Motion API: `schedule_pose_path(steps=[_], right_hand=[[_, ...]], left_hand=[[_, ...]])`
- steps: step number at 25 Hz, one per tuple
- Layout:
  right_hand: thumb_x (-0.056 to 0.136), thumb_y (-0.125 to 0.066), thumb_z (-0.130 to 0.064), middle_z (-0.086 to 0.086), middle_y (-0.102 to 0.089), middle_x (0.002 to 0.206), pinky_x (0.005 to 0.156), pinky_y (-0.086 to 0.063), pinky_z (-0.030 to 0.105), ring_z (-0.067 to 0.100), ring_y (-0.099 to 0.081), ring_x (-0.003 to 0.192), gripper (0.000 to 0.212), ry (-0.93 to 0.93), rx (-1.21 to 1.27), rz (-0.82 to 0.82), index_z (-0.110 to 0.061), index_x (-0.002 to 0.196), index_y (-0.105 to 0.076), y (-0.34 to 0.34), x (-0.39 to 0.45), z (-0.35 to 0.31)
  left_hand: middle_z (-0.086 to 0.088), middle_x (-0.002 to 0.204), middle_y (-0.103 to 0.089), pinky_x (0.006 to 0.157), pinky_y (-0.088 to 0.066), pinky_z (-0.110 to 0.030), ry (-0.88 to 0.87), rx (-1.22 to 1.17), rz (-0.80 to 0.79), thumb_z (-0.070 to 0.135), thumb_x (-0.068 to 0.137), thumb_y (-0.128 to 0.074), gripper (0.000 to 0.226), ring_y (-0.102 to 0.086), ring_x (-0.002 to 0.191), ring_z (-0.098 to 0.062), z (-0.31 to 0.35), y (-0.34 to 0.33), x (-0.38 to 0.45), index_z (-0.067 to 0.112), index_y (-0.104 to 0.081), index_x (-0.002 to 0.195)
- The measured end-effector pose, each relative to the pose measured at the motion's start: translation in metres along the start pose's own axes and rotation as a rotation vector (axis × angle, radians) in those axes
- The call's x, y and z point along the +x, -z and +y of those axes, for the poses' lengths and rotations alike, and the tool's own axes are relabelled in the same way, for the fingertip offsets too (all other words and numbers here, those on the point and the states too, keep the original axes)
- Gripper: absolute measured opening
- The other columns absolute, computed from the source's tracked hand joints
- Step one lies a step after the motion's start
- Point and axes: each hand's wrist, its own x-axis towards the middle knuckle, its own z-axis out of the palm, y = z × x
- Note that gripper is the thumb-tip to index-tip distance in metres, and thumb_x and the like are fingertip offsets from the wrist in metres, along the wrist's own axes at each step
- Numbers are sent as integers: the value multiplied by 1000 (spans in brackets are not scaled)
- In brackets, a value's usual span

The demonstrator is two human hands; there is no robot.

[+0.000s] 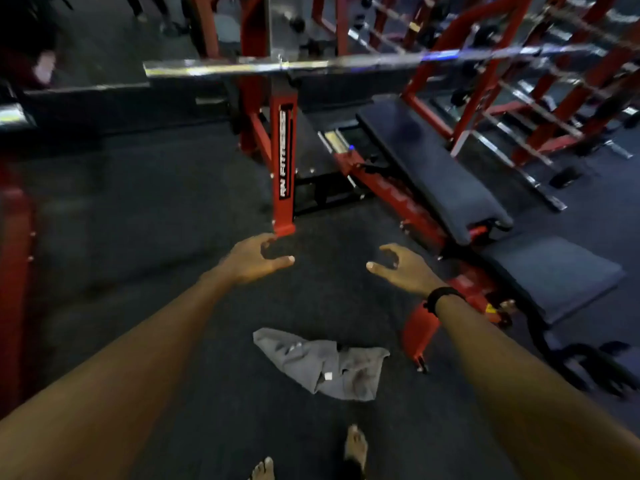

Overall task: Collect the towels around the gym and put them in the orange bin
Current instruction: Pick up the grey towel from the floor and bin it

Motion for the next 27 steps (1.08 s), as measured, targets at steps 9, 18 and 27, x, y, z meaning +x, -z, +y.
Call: schedule_pose_path(steps=[9,18,27], right_hand=[[91,-60,-38,9,-48,138,101,-41,35,25,-48,124,55,-160,-27,-343,-10,136,-45,-282,184,231],[93,-57,-21,17,-51,136,97,-42,35,32,-50,122,46,-350,-2,-410,-3,134,-45,-504,261,396],[90,-62,-15,12,-63,119,80,-46,21,25,-61,106,30,-319,332,-89,-3,117,-57,-560,283,387]], left_hand=[[-3,135,-55,101,-40,-28,305,-42,-159,54,76,-70,71,-52,123,-20,-222,-243,160,20,-51,136],[-1,117,-59,84,-43,-20,572,-272,-122,24,78,-77,53,-54,113,-19,-393,-445,219,13,-55,125],[-9,141,-47,98,-41,-33,656,-159,-160,36,81,-73,68,-48,125,-26,-430,-480,204,20,-43,140]])
